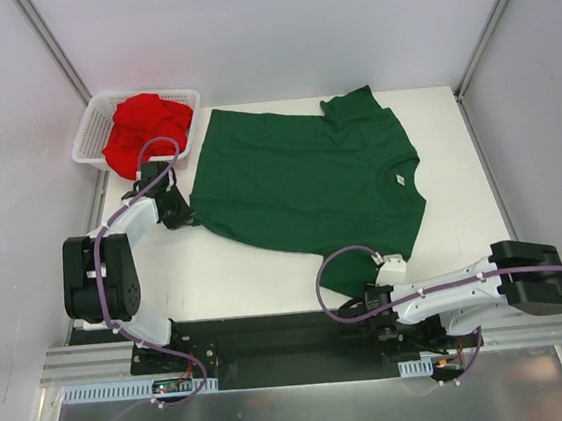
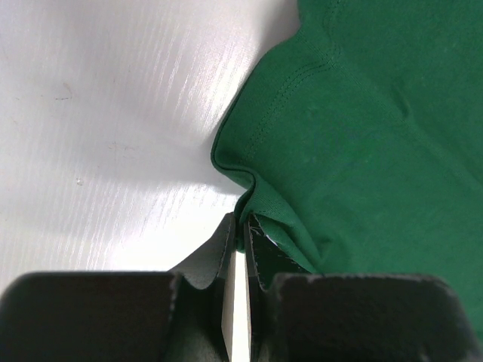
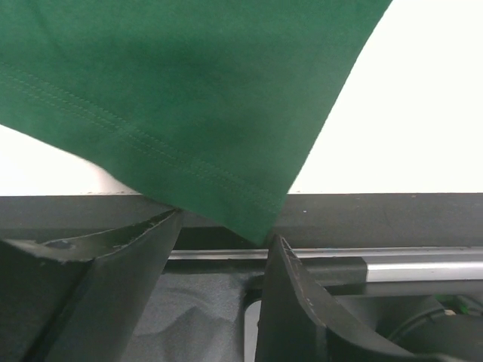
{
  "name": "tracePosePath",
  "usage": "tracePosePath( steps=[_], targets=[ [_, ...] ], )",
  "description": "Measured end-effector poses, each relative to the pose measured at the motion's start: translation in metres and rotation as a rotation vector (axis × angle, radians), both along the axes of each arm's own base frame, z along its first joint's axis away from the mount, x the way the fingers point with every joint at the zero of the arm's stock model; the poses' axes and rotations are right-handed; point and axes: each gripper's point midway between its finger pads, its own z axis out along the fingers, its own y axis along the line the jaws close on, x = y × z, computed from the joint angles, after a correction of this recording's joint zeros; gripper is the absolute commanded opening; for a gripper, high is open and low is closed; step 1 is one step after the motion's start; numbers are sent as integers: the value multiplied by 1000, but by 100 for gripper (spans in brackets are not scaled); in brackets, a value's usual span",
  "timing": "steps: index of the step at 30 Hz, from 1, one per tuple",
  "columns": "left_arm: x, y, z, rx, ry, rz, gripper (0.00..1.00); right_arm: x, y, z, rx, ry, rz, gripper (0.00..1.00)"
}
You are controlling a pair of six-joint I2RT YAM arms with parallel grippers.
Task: Fold and stack the t-shirts
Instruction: Grap the side of the flattened tshirt closest away from the robot with both arms
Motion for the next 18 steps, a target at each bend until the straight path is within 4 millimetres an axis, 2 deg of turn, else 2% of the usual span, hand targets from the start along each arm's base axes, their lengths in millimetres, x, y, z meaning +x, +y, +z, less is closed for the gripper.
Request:
tracePosePath(
  steps=[4,9,18],
  targets=[
    [0,0,-1,0,-1,0,0,0,-2,0,-35,-1,-5,56],
    [0,0,-1,0,-2,0,0,1,-1,0,-38,-6,-11,50],
    [0,0,-1,0,-3,0,0,3,-4,-5,25,-21,-17,53]
  ],
)
